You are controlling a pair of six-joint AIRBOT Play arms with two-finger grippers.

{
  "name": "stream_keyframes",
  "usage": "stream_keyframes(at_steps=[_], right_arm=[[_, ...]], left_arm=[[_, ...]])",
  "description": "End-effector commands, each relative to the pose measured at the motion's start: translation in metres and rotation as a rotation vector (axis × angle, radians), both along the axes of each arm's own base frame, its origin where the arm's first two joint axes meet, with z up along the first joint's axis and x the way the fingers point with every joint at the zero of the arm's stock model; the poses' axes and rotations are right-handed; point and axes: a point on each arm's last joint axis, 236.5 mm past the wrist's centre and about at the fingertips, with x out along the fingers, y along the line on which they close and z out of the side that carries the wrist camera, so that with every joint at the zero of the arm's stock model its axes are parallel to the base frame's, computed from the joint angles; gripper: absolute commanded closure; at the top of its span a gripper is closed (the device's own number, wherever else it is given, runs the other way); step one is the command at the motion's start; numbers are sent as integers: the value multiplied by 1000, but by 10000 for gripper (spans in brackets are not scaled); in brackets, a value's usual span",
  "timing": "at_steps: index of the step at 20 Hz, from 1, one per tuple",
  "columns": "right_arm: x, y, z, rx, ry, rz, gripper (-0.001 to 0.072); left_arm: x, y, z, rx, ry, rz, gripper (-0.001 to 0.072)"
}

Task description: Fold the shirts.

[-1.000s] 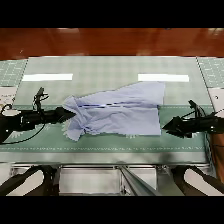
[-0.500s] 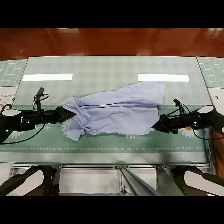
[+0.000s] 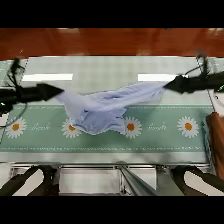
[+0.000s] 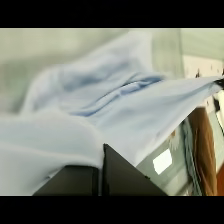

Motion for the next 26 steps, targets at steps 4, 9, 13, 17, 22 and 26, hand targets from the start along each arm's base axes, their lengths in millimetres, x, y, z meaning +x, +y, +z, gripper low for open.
stream_keyframes(at_steps=[4,9,13,17,22,26], right_arm=[[-20,-21,292,-245,-688,-96,684],[-121,-28,398,-399,-1009,-227,684],[-197,-49,414,-535,-1068,-369,684],[-241,-59,408,-594,-1051,-438,683],[-233,-62,388,-581,-978,-431,683],[-188,-52,328,-510,-801,-329,684]], left_arm=[[-13,-3,248,87,-514,48,687],[-93,-19,369,197,-843,93,686],[-159,-19,397,346,-974,230,687],[-212,4,397,481,-976,459,687],[-228,11,393,513,-975,520,687],[-175,14,338,407,-758,428,686]])
